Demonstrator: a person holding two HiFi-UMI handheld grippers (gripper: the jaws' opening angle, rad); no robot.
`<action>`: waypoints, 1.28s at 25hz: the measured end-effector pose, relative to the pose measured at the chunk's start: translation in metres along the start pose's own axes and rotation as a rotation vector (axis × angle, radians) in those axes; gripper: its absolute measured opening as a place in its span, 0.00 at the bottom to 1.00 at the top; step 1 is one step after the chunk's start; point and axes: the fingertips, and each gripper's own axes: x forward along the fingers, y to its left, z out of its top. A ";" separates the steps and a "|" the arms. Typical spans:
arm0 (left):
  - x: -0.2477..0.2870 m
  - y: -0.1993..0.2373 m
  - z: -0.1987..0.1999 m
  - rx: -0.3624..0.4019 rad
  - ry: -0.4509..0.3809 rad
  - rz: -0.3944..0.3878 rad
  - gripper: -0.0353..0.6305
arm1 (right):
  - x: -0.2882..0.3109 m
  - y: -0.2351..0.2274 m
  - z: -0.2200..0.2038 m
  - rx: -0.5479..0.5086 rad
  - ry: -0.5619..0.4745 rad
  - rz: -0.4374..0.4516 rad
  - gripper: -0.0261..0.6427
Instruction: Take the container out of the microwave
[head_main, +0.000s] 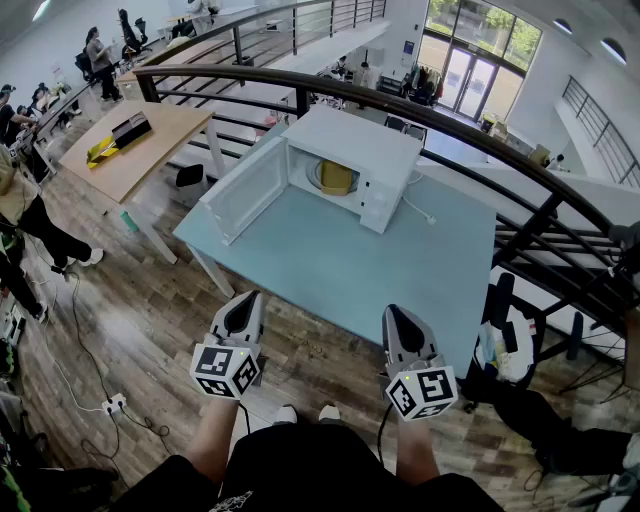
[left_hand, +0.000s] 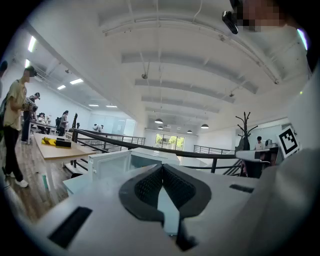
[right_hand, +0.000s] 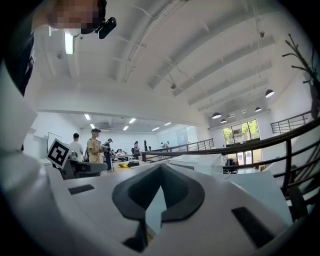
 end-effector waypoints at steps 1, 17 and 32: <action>-0.002 0.002 0.001 -0.001 -0.004 -0.001 0.07 | -0.001 0.003 0.000 -0.003 -0.001 -0.004 0.05; -0.018 0.022 0.016 0.025 -0.041 -0.054 0.07 | -0.003 0.035 0.013 -0.006 -0.048 -0.033 0.05; -0.037 0.058 0.023 0.048 -0.053 -0.112 0.06 | 0.007 0.081 0.015 -0.018 -0.069 -0.051 0.05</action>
